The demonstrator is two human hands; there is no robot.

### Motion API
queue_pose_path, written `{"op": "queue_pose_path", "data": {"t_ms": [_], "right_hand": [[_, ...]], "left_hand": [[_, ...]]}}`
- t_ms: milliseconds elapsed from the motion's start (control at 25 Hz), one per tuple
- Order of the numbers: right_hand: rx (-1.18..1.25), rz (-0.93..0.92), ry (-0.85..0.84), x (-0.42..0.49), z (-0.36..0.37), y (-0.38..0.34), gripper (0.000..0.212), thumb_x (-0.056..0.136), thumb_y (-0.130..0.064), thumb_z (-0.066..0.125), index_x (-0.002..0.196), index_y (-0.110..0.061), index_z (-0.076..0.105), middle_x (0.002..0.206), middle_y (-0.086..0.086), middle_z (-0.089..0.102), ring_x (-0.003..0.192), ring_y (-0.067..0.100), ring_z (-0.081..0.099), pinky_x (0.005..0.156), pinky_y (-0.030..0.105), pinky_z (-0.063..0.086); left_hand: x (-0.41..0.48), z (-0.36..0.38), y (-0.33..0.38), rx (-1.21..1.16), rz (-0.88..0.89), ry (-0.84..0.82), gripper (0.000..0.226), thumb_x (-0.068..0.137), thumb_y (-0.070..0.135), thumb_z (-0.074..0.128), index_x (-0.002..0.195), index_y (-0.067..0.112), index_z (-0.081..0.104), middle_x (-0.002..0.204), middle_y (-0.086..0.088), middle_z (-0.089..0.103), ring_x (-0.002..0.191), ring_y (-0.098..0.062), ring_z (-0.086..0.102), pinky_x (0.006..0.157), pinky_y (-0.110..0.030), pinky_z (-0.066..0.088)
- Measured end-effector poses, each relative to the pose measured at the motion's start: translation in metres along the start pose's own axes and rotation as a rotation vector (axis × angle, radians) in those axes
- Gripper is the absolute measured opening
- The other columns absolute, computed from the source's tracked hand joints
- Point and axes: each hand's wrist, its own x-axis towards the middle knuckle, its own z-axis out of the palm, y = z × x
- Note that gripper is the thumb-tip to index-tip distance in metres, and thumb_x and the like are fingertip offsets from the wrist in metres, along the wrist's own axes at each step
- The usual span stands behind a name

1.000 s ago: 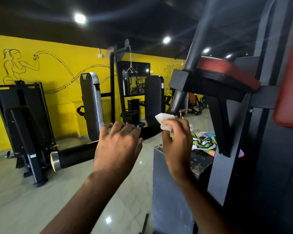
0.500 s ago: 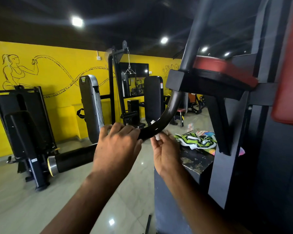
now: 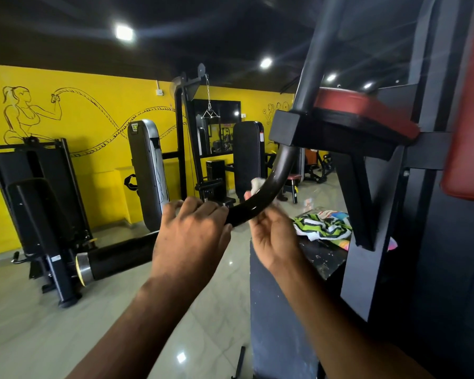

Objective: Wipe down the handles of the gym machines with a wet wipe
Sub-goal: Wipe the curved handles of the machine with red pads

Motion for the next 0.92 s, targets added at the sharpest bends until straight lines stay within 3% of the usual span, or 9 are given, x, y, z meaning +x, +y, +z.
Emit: {"op": "queue_pose_path", "data": {"t_ms": [80,200,320,400,520,600,680,800,920], "right_hand": [[-0.004,-0.044,0.029,-0.002,-0.003,0.004,0.033,0.096,0.006,0.045,0.126,0.001,0.058,0.117,0.020,0.068,0.109,0.024,0.067,0.093,0.034,0.056],[-0.148,-0.305,0.165,0.000,0.002,0.010,0.036,0.096,0.007,0.046,0.129,-0.004,0.056,0.111,0.015,0.070,0.095,0.015,0.071,0.078,0.025,0.059],[-0.538,-0.658,0.340,-0.007,0.001,0.031,0.026,0.098,-0.001,0.052,0.115,-0.020,0.057,0.112,0.007,0.067,0.096,0.007,0.067,0.078,0.020,0.054],[-0.776,-0.906,0.348,-0.008,-0.008,0.034,0.023,0.098,-0.003,0.055,0.117,-0.016,0.059,0.111,0.009,0.066,0.100,0.010,0.065,0.081,0.022,0.054],[-1.125,-1.160,0.172,0.000,-0.022,0.021,0.023,0.093,0.004,0.060,0.116,0.002,0.064,0.118,0.015,0.057,0.113,0.016,0.059,0.092,0.032,0.054],[-1.265,-1.267,0.098,-0.001,-0.020,0.013,0.024,0.091,0.007,0.062,0.114,0.003,0.067,0.117,0.014,0.055,0.113,0.017,0.058,0.093,0.035,0.053],[-1.408,-1.316,0.031,-0.004,-0.022,0.002,0.027,0.092,0.007,0.060,0.118,0.002,0.067,0.115,0.016,0.054,0.112,0.012,0.055,0.095,0.029,0.052],[-1.681,-1.322,-0.223,-0.012,-0.029,-0.016,0.035,0.095,0.000,0.054,0.130,0.002,0.060,0.117,0.015,0.052,0.112,0.011,0.051,0.095,0.021,0.048],[-1.710,-1.408,-0.254,-0.002,-0.019,-0.031,0.034,0.093,0.003,0.055,0.126,0.005,0.061,0.117,0.017,0.055,0.113,0.005,0.046,0.096,0.017,0.047]], "left_hand": [[0.000,0.001,0.000,0.014,0.004,-0.004,0.028,0.076,0.034,0.079,0.098,0.018,0.073,0.092,-0.001,0.074,0.090,-0.026,0.067,0.081,-0.046,0.050],[0.001,0.002,0.001,-0.004,-0.002,-0.004,0.025,0.078,0.034,0.078,0.097,0.019,0.073,0.092,-0.001,0.074,0.091,-0.027,0.067,0.082,-0.046,0.050],[-0.001,0.002,0.000,0.003,0.009,-0.005,0.025,0.079,0.034,0.075,0.099,0.018,0.073,0.093,-0.002,0.074,0.092,-0.027,0.067,0.083,-0.047,0.050],[-0.001,0.002,-0.001,0.009,0.009,-0.001,0.027,0.078,0.035,0.076,0.099,0.018,0.074,0.093,-0.002,0.074,0.092,-0.026,0.067,0.083,-0.047,0.050],[-0.001,0.002,0.000,0.008,0.009,0.003,0.028,0.077,0.034,0.078,0.100,0.018,0.074,0.094,-0.002,0.074,0.092,-0.026,0.068,0.082,-0.047,0.051],[0.000,0.002,-0.001,0.013,0.013,0.009,0.029,0.076,0.034,0.079,0.099,0.017,0.074,0.093,-0.003,0.074,0.092,-0.027,0.068,0.083,-0.047,0.051],[0.001,0.002,0.001,0.007,0.011,0.006,0.029,0.076,0.035,0.079,0.099,0.018,0.074,0.093,-0.002,0.074,0.092,-0.026,0.068,0.083,-0.047,0.051],[0.002,0.003,0.004,0.003,0.012,0.004,0.026,0.076,0.035,0.078,0.097,0.019,0.074,0.092,-0.001,0.074,0.091,-0.025,0.067,0.083,-0.046,0.051],[0.005,0.006,0.004,-0.006,0.009,0.003,0.023,0.079,0.035,0.075,0.096,0.020,0.073,0.092,0.000,0.073,0.091,-0.025,0.066,0.084,-0.046,0.049]]}}
